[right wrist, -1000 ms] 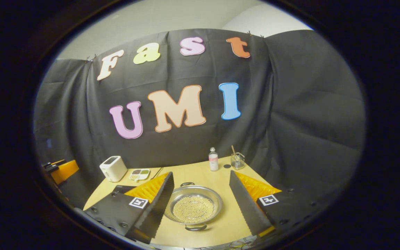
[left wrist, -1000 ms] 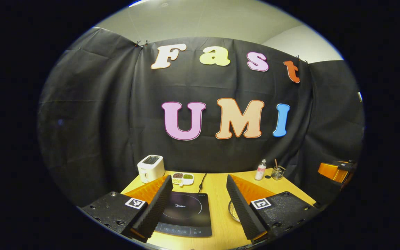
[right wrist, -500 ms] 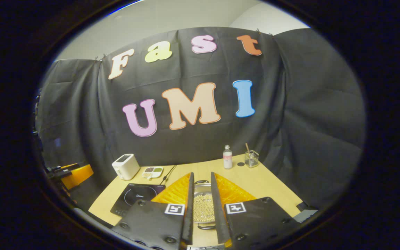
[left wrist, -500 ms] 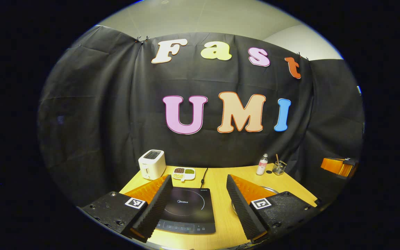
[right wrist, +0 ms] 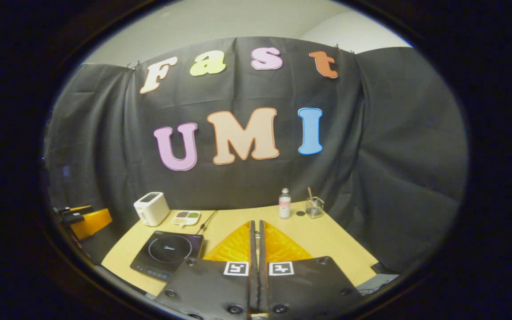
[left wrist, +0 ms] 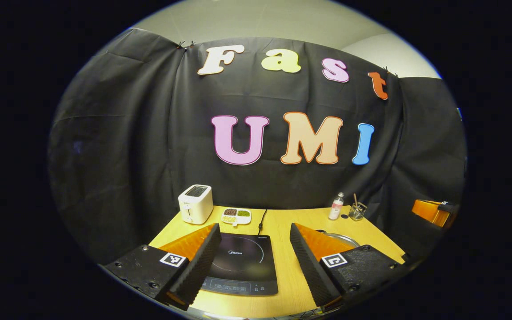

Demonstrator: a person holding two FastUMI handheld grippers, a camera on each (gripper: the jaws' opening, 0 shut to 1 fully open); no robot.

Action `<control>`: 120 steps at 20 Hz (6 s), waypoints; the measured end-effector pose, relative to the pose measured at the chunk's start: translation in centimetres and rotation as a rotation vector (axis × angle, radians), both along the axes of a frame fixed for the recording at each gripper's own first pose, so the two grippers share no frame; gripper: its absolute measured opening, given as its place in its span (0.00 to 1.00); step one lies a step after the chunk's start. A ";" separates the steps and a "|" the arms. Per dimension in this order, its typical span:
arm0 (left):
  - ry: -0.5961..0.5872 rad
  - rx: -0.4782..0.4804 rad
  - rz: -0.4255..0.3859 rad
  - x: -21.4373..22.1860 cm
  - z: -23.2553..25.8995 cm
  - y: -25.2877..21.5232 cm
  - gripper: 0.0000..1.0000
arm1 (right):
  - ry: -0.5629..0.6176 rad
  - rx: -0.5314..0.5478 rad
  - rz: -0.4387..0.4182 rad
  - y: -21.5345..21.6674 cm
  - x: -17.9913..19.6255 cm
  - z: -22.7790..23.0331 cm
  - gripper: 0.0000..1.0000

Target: First push the handle of the pot to place it horizontally, then grasp the pot with both hands and set it on the induction cooktop.

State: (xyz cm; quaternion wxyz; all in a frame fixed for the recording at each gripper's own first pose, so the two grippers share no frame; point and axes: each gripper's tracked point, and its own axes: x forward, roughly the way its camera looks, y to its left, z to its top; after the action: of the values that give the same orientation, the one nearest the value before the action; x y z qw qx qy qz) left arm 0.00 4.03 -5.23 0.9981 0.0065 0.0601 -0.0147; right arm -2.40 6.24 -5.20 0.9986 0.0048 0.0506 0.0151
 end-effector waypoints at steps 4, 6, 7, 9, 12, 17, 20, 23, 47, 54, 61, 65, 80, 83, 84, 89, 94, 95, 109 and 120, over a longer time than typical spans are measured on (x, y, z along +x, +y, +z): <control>0.015 0.007 0.008 -0.3 -0.6 0.8 0.95 | 0.008 -0.009 0.032 1.9 -0.3 -1.3 0.02; 0.019 0.013 0.014 -0.4 -0.8 1.3 0.91 | 0.034 -0.011 0.047 2.6 -0.2 -2.4 0.02; 0.021 0.017 0.016 -0.5 -0.9 1.4 0.91 | 0.048 -0.010 0.052 2.9 -0.1 -3.1 0.02; 0.025 0.027 0.018 -0.7 -1.1 1.9 0.95 | 0.083 0.004 0.060 3.2 -0.1 -4.8 0.02; 0.033 0.044 0.019 -0.8 -1.4 2.5 0.95 | 0.157 0.043 0.063 3.5 0.2 -7.8 0.02; 0.033 0.029 -0.014 -0.5 -1.4 1.7 0.92 | 0.284 0.026 0.068 3.4 -0.3 -12.8 0.00; 0.046 0.029 -0.018 -0.4 -2.1 1.8 0.95 | 0.372 0.041 0.074 3.6 -0.6 -15.7 0.00; 0.069 0.044 -0.002 -0.2 -2.8 2.6 0.92 | 0.458 0.070 0.089 3.9 -0.7 -18.5 0.00; 0.236 -0.014 0.152 6.0 -7.2 1.2 0.95 | 0.990 0.240 0.150 2.6 1.6 -33.1 0.02; 0.286 -0.018 0.171 7.0 -8.5 0.3 0.96 | 1.022 0.294 0.117 0.5 2.5 -33.1 0.03; 0.301 -0.008 0.170 7.5 -8.8 -0.3 0.96 | 1.029 0.234 0.074 -2.4 3.3 -33.3 0.02; 0.311 0.008 0.170 7.7 -9.2 -0.7 0.96 | 1.028 0.213 0.032 -4.5 4.2 -33.3 0.03; 0.359 0.031 0.176 8.4 -10.8 -3.8 0.96 | 1.009 0.187 -0.045 -11.7 8.1 -32.7 0.03; 0.378 0.036 0.183 8.5 -11.3 -4.6 0.96 | 1.005 0.189 -0.046 -12.8 9.4 -32.4 0.03; 0.380 0.037 0.183 8.6 -11.3 -4.8 0.96 | 1.006 0.192 -0.042 -13.1 9.8 -32.4 0.03; 0.405 0.014 0.209 8.8 -12.3 -5.6 0.95 | 1.011 0.183 -0.012 -13.9 11.2 -32.2 0.00; 0.422 0.001 0.223 9.5 -13.5 -6.7 0.96 | 1.003 0.132 0.025 -14.9 13.1 -31.8 0.03; 0.429 0.005 0.223 9.5 -13.7 -6.9 0.95 | 0.999 0.120 0.029 -15.0 13.6 -31.8 0.03; 0.494 0.019 0.229 9.6 -15.4 -7.3 0.95 | 0.998 0.127 0.050 -16.0 15.9 -31.1 0.03; 0.533 -0.026 0.217 11.1 -17.8 -8.7 0.96 | 1.020 0.223 0.084 -16.9 16.2 -28.7 0.16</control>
State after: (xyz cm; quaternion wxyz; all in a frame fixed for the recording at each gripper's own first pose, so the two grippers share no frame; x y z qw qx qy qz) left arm 11.10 -4.64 -23.08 0.9428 -0.0169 0.3204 0.0904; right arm 13.79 -10.68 -33.89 0.8389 0.1160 0.5288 0.0561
